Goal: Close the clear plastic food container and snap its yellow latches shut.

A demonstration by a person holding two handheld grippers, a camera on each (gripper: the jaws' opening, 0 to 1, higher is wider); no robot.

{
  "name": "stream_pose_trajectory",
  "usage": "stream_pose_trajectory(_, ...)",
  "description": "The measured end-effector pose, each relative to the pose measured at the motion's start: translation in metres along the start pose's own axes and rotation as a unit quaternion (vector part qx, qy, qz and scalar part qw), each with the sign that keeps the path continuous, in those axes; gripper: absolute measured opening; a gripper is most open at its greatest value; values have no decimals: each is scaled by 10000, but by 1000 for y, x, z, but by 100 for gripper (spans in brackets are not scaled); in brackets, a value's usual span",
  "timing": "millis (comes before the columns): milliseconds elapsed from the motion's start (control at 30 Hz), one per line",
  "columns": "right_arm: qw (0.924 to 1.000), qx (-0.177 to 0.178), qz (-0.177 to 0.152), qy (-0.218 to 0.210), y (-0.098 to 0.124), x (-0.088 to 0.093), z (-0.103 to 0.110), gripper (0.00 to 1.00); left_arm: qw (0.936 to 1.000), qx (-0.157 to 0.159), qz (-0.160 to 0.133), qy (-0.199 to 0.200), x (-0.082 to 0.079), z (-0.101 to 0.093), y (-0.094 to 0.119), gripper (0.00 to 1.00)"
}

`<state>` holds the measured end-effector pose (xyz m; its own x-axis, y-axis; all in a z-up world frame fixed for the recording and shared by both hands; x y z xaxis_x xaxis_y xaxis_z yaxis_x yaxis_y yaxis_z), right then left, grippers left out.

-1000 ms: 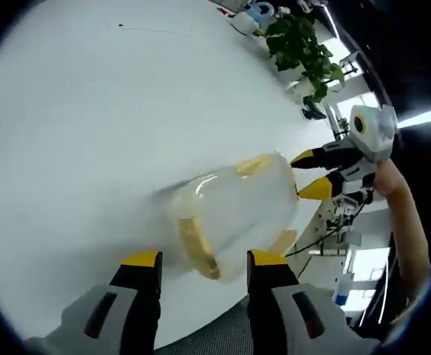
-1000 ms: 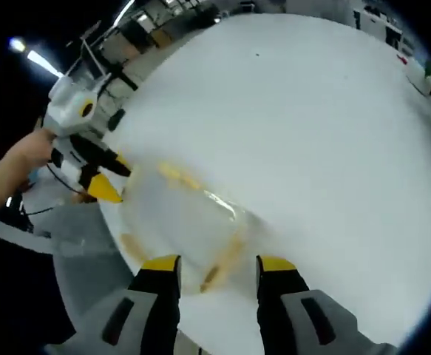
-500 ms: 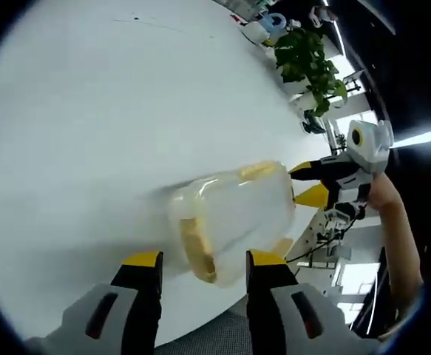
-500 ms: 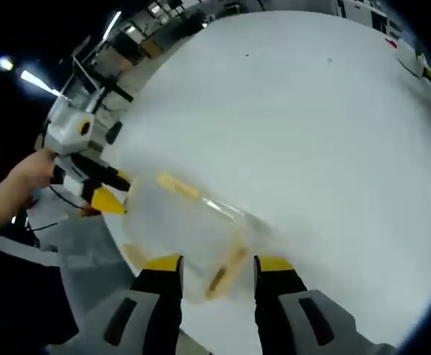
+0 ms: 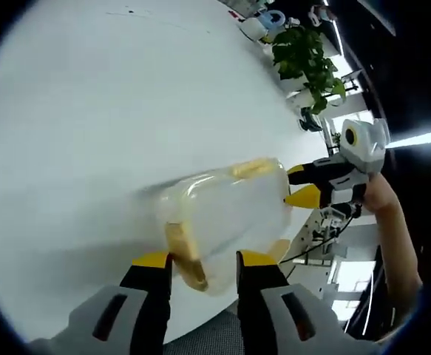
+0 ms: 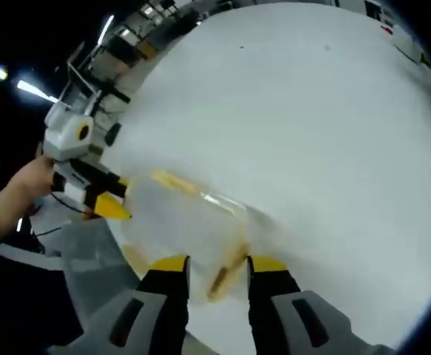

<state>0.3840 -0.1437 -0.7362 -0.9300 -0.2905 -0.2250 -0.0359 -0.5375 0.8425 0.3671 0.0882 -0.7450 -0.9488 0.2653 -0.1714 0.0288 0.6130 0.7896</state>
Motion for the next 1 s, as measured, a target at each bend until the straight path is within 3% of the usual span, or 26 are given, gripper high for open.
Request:
stream_pose_trajectory(333,10000,-31,26,-57,0,1,0,27,9994,208,-3,286,6,0,0,32)
stream_pose_trajectory(867,9996,-101,-43,-277,-2,2,-2,24,9990,332,56,286,3,3,-1,28)
stream_pose_trajectory(967,9991,-246,-69,-337,-3,3,-4,21,9987,366,31,351,6,2,-1,27)
stream_pose_trajectory(1000,9975,-364,56,-596,1,1,-3,21,9986,406,75,316,5,1,-2,25)
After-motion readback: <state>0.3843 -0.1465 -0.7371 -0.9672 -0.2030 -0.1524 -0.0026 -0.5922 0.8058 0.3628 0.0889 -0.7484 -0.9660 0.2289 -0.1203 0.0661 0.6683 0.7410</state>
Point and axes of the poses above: the point that each gripper's makers call its tool centre point, and the gripper's own axes: y roughly backward along the fingers, z roughly to its left, x roughly out of its underside, the point moved 8 cm from there along y, roughly backward along the fingers, and after that the axes turned 4 degrees about -y, right-handed, at the moved point
